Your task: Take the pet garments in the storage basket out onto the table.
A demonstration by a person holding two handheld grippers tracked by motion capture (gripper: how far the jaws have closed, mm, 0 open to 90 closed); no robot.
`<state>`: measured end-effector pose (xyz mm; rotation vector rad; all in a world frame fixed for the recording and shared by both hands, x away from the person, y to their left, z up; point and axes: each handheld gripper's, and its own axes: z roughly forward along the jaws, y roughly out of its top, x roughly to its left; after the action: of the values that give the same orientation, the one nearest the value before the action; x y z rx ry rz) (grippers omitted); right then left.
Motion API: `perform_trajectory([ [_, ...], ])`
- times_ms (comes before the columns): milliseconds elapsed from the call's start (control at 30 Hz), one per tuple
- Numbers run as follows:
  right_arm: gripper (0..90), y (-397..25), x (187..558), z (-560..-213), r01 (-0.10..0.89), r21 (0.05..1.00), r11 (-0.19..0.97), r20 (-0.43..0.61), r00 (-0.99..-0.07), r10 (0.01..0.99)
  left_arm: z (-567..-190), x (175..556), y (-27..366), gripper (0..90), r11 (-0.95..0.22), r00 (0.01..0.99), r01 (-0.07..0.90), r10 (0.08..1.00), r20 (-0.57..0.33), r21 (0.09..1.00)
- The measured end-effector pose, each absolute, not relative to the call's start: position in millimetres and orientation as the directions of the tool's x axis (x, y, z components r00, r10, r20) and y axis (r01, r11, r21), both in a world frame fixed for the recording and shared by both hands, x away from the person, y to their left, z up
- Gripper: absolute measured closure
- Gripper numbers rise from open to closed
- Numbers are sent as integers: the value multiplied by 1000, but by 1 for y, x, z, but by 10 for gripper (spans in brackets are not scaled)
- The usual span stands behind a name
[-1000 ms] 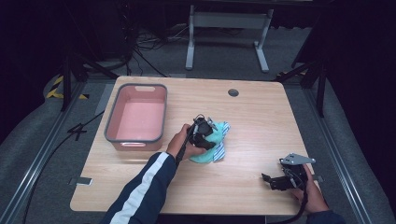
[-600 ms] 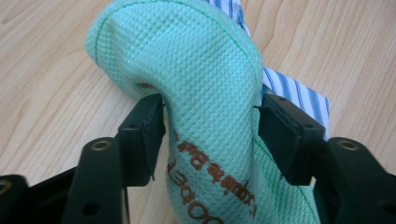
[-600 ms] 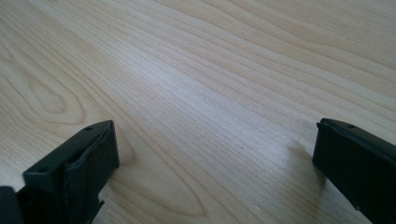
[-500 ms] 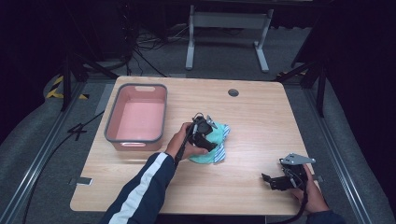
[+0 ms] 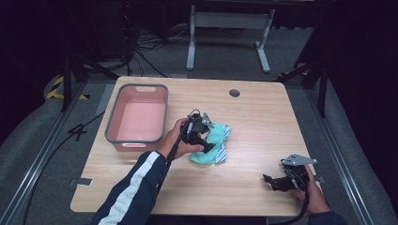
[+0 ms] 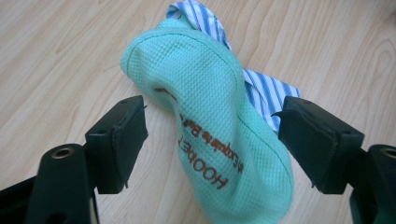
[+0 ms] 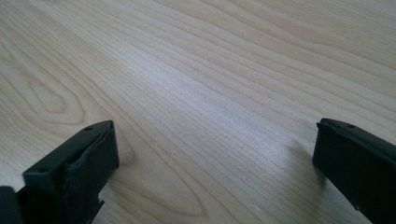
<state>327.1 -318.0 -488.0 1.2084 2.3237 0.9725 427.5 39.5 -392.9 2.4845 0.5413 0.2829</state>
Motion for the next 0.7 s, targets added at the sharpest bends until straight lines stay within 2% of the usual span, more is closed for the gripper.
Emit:
perform_trajectory([
  [400, 4, -318, 327, -488, 578, 709, 404, 7, -578, 816, -376, 409, 58, 228, -772, 893, 265, 423, 155, 578],
  [500, 5, -318, 327, -488, 579, 709, 402, 9, -577, 817, -372, 403, 64, 229, -796, 886, 249, 418, 203, 551],
  [700, 4, -318, 327, -488, 580, 709, 401, 10, -577, 817, -367, 390, 78, 233, -807, 890, 226, 398, 221, 545],
])
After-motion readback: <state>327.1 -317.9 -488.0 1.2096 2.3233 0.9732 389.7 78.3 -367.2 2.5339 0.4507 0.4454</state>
